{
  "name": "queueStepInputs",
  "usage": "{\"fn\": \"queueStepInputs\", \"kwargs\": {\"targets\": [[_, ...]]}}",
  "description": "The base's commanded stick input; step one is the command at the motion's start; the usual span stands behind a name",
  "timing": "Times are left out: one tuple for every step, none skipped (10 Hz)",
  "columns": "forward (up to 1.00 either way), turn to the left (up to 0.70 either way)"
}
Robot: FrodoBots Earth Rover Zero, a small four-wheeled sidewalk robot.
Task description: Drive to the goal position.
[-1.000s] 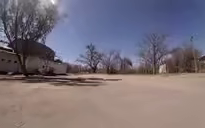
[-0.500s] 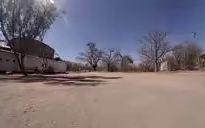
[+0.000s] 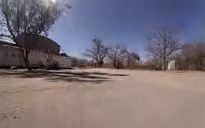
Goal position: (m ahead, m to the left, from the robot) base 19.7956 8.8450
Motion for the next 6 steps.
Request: {"fn": "queueStepInputs", "kwargs": {"targets": [[1.00,0.00],[1.00,0.00],[1.00,0.00],[1.00,0.00],[1.00,0.00],[1.00,0.00]]}}
